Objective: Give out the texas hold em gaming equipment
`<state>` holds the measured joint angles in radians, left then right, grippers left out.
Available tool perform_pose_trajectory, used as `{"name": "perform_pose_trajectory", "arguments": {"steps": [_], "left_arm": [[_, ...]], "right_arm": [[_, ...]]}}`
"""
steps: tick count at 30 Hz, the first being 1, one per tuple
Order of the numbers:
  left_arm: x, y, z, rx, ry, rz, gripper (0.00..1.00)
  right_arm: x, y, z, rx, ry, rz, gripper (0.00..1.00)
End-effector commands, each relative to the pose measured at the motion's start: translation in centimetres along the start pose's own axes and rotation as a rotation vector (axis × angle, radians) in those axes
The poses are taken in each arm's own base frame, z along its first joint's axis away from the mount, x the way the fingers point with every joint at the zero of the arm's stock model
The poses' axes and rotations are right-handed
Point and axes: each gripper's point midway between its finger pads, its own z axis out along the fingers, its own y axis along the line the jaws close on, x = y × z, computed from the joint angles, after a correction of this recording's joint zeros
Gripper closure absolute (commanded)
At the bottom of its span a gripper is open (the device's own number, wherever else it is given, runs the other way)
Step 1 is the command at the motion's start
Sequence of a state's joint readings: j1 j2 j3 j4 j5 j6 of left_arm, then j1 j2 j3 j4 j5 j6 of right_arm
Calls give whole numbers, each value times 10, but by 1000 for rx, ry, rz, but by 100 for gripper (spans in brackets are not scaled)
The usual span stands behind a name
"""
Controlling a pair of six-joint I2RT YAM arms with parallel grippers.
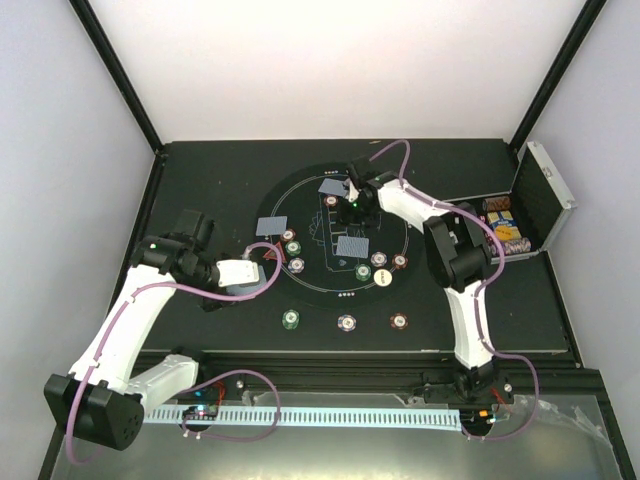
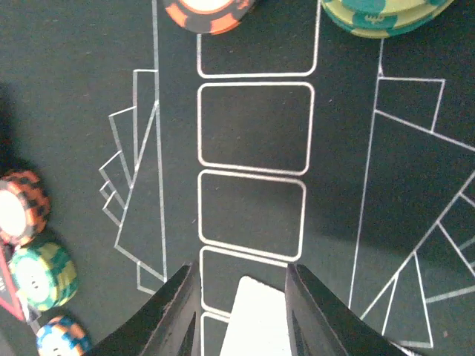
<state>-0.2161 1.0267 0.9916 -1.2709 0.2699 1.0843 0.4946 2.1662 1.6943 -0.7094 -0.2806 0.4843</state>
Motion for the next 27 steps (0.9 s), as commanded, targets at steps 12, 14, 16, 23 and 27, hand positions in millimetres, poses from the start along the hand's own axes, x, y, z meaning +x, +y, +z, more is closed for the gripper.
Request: {"name": "perform_pose_trajectory", "arguments": {"steps": [12, 14, 16, 23, 27], "left_arm": [[-3, 1, -12, -27, -11, 15, 98], [-3, 0, -13, -28, -14, 18, 98], [-3, -1, -14, -31, -15, 22, 98], [-3, -3, -15, -30, -18, 28, 99], [-3, -5, -15, -29, -20, 32, 98]], "right_arm": [[42, 0, 24, 28, 38, -12, 68], [55, -2, 23, 33, 47, -17, 68], [62, -3, 18, 28, 42, -15, 68], [61, 16, -10, -52, 1, -12, 68], [62, 69, -46, -309, -11, 22, 60]]}}
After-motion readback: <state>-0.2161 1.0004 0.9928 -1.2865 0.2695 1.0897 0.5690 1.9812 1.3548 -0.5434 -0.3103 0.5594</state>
